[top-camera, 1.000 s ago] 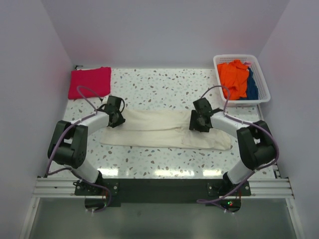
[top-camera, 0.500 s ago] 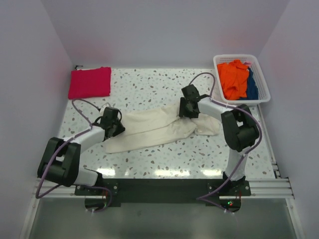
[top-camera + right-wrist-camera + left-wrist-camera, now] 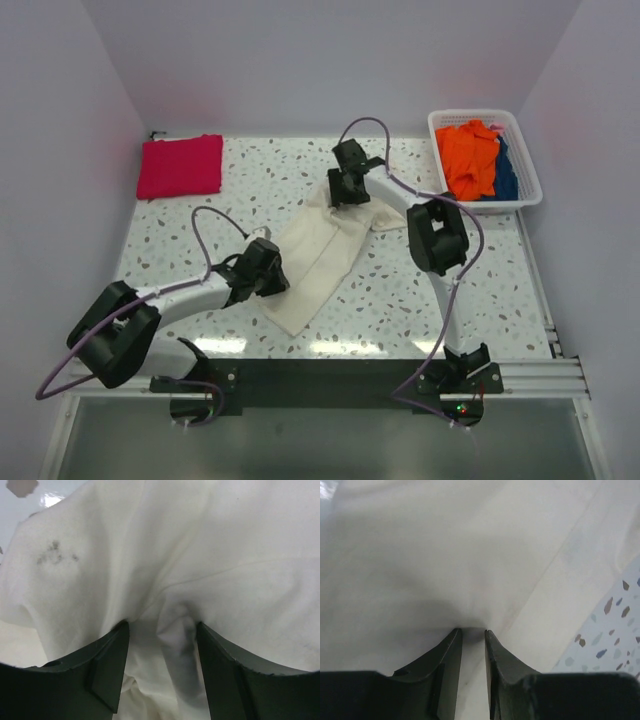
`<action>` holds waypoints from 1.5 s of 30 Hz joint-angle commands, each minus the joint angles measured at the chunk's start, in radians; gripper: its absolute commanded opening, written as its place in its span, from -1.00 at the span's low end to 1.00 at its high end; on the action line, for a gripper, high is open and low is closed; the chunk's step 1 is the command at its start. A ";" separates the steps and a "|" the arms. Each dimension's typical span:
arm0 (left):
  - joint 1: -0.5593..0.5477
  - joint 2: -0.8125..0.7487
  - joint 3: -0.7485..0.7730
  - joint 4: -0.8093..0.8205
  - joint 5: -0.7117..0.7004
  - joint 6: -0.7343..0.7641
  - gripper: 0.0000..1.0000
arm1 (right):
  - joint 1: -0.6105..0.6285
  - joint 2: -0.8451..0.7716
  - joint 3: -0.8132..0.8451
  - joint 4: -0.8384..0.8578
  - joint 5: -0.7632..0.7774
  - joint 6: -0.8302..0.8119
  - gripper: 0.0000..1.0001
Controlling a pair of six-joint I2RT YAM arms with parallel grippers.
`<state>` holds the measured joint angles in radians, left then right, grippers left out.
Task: Fold and stack the t-shirts
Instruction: Fold the tshirt
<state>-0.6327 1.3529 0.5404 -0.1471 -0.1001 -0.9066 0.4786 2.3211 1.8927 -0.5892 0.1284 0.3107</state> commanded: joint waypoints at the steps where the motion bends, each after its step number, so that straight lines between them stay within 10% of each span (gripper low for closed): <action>1: -0.106 0.061 -0.085 -0.172 0.080 -0.043 -0.39 | 0.070 0.113 0.142 -0.104 -0.069 -0.116 0.23; 10: -0.303 0.052 -0.099 -0.154 0.128 -0.052 -0.46 | 0.081 0.141 0.302 -0.156 0.071 -0.220 0.89; 18: -0.320 0.017 -0.026 -0.201 0.132 0.044 -0.44 | -0.009 -0.129 0.114 -0.097 0.036 -0.009 0.95; 22: -0.326 0.029 -0.030 -0.200 0.155 0.066 -0.44 | -0.015 -0.210 -0.019 -0.090 0.068 0.059 0.91; 32: -0.334 -0.004 -0.022 -0.229 0.166 0.100 -0.44 | -0.046 -0.154 -0.089 -0.063 0.089 0.126 0.01; 45: -0.332 0.092 0.053 -0.169 0.157 0.144 -0.37 | -0.113 0.282 0.443 -0.153 0.111 0.002 0.21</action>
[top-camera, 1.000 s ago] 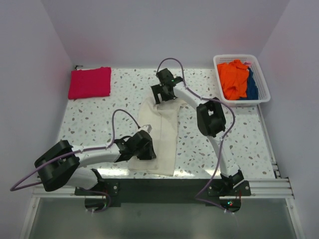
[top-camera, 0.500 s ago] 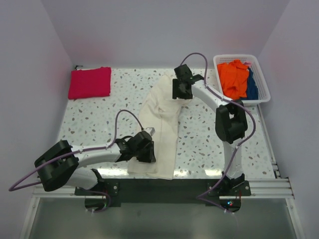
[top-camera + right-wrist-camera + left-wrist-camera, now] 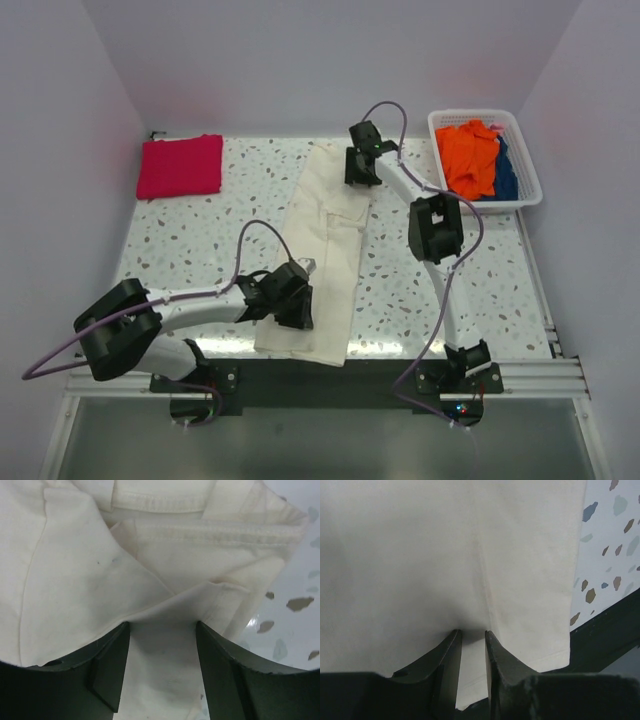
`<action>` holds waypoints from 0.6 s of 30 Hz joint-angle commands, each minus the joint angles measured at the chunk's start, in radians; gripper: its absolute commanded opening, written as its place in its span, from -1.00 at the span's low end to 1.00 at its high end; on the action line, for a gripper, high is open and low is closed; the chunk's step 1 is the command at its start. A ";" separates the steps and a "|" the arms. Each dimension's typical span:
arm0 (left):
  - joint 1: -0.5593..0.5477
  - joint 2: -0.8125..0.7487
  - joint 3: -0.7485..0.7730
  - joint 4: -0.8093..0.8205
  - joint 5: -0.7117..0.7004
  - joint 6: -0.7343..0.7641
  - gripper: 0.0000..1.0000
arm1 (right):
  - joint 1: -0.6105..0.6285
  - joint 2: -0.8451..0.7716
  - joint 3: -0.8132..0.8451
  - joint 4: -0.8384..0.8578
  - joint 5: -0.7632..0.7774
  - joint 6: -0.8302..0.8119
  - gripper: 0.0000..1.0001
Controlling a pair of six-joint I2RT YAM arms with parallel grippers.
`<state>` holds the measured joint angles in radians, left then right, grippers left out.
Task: Fold and stack the t-shirts
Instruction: Fold the tshirt
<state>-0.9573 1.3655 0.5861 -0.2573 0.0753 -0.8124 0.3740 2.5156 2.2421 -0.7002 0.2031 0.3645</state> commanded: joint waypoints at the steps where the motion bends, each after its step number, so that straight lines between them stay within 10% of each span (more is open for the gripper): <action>1: -0.008 0.093 0.020 -0.051 -0.020 0.050 -0.37 | -0.014 0.121 0.147 -0.039 0.041 -0.058 0.25; 18: 0.035 0.196 0.051 0.081 0.116 0.048 -0.20 | -0.056 0.086 0.260 0.125 -0.024 -0.174 0.97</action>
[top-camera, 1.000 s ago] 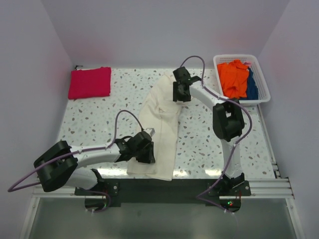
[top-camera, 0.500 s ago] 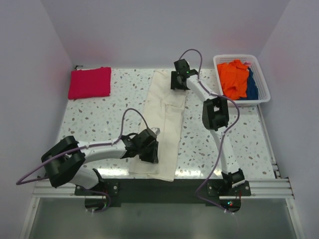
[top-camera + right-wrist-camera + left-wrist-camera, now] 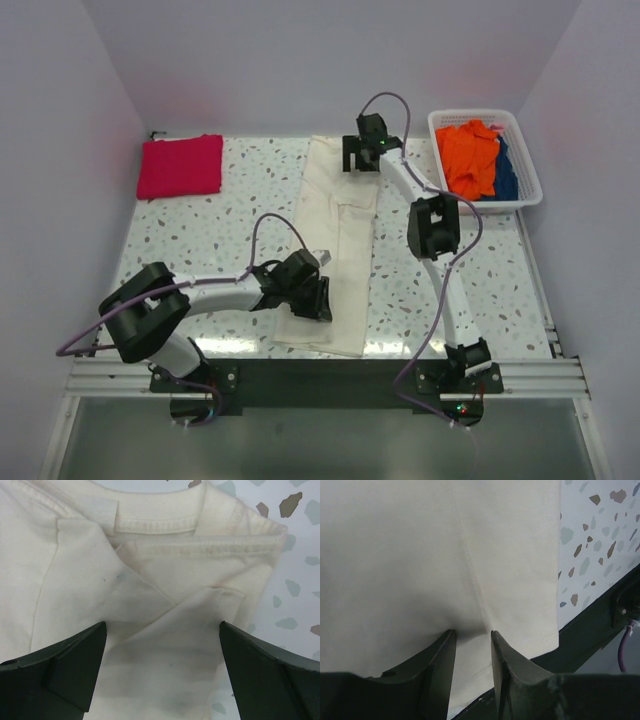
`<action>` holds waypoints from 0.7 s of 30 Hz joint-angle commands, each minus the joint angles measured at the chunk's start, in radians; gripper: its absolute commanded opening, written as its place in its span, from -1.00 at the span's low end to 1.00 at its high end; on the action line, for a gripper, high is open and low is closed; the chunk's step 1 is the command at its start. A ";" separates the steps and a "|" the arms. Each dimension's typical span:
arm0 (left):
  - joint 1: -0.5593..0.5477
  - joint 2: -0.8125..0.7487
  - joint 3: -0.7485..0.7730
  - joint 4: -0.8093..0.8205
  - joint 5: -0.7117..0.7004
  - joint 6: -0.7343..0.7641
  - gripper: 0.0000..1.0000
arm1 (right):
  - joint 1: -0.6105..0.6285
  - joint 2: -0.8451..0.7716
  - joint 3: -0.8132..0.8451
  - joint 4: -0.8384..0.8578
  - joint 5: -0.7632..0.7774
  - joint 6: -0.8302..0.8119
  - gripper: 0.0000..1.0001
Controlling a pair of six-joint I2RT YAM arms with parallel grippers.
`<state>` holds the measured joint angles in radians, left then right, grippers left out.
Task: Fold and stack the t-shirts
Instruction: Fold the tshirt
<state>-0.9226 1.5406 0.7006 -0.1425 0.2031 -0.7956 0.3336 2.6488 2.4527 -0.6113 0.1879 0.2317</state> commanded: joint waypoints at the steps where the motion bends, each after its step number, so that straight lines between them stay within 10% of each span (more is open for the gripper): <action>1: -0.001 0.013 -0.093 -0.032 -0.011 0.029 -0.19 | -0.019 -0.059 0.054 0.035 -0.008 -0.040 0.97; 21: -0.001 -0.240 -0.036 -0.270 -0.165 0.082 0.00 | 0.084 -0.535 -0.656 0.131 -0.025 0.167 0.68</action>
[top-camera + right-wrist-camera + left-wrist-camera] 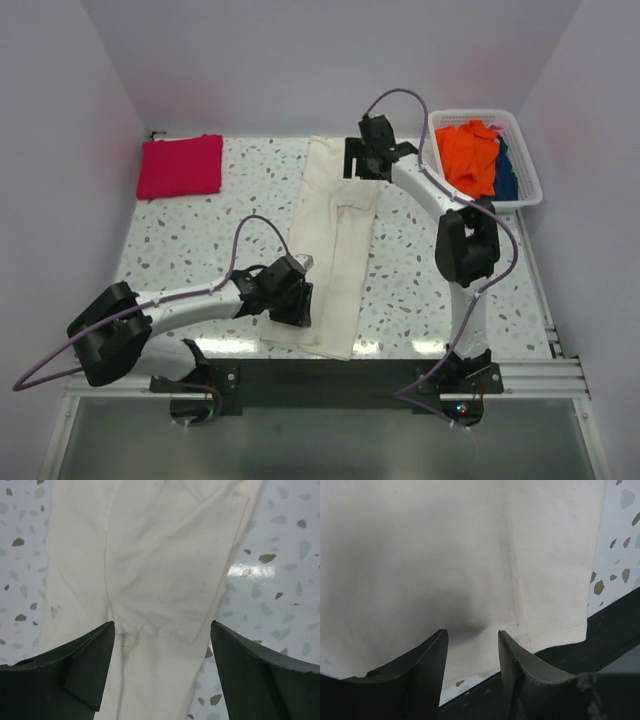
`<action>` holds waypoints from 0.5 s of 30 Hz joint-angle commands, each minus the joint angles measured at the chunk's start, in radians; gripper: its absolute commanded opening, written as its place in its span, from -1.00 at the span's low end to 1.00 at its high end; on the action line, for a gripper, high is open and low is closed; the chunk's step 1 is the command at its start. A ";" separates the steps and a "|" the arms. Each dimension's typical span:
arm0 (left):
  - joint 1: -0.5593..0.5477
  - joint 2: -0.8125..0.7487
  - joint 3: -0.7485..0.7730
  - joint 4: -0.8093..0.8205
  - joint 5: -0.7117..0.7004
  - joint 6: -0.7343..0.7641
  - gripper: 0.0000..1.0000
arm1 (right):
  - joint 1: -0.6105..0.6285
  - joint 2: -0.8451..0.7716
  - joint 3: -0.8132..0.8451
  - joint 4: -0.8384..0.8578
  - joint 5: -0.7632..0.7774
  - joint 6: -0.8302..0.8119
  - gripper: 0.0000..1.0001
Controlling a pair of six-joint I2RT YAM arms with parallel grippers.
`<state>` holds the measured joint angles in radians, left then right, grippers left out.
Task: Fold and stack the t-shirts
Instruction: Fold the tshirt
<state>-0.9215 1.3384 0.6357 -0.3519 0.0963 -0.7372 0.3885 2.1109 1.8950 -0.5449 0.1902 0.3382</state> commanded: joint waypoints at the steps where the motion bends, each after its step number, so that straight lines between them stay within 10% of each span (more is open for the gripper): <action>1: -0.002 -0.038 0.024 -0.065 -0.073 0.030 -0.02 | 0.033 0.017 -0.099 0.065 -0.026 0.067 0.59; 15: -0.004 0.025 -0.154 0.082 -0.017 -0.028 -0.43 | -0.007 0.355 0.218 -0.084 -0.061 0.045 0.17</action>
<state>-0.9203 1.3125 0.5465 -0.2699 0.0513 -0.7490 0.4229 2.3913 2.0151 -0.5575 0.1352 0.3889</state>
